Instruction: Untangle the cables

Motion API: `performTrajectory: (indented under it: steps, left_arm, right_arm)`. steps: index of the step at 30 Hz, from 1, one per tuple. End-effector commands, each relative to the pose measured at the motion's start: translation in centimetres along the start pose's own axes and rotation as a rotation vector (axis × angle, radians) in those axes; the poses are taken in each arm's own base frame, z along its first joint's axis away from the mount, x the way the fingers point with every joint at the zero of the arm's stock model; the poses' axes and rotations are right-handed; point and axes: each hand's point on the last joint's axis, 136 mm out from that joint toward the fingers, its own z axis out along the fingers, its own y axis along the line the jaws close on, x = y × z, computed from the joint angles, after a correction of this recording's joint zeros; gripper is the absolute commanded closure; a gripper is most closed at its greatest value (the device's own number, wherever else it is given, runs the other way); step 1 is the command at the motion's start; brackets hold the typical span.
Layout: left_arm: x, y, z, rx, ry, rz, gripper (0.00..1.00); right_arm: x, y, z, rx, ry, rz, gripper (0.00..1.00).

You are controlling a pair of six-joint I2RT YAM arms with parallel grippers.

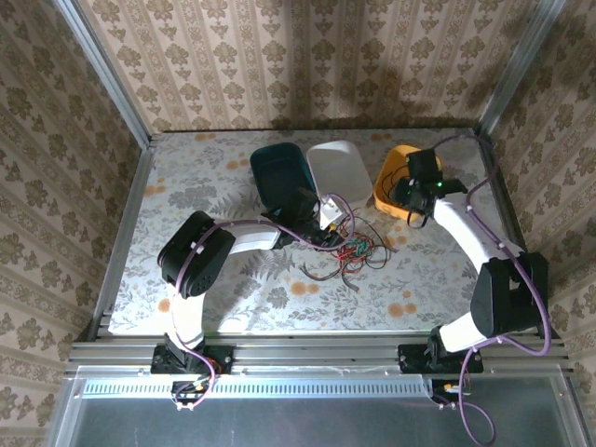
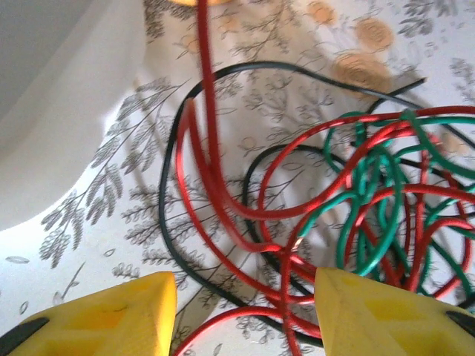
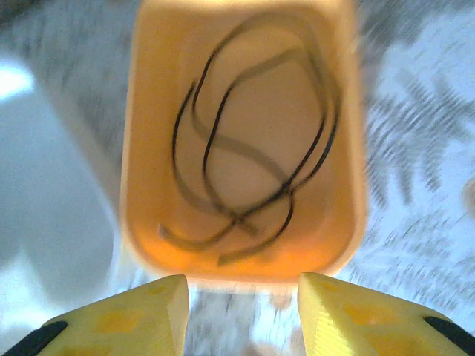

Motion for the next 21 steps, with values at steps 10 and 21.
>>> performTrajectory:
  steps: [10, 21]
  left_arm:
    - [-1.9, -0.7, 0.7, 0.019, -0.019, 0.064, 0.45]
    - [-0.1, -0.7, 2.3, -0.003, 0.035, 0.082, 0.46]
  right_arm:
    - [12.6, 0.1, 2.9, 0.045, 0.399, -0.214, 0.58]
    - [16.6, -2.2, 4.5, 0.134, 0.518, -0.204, 0.60]
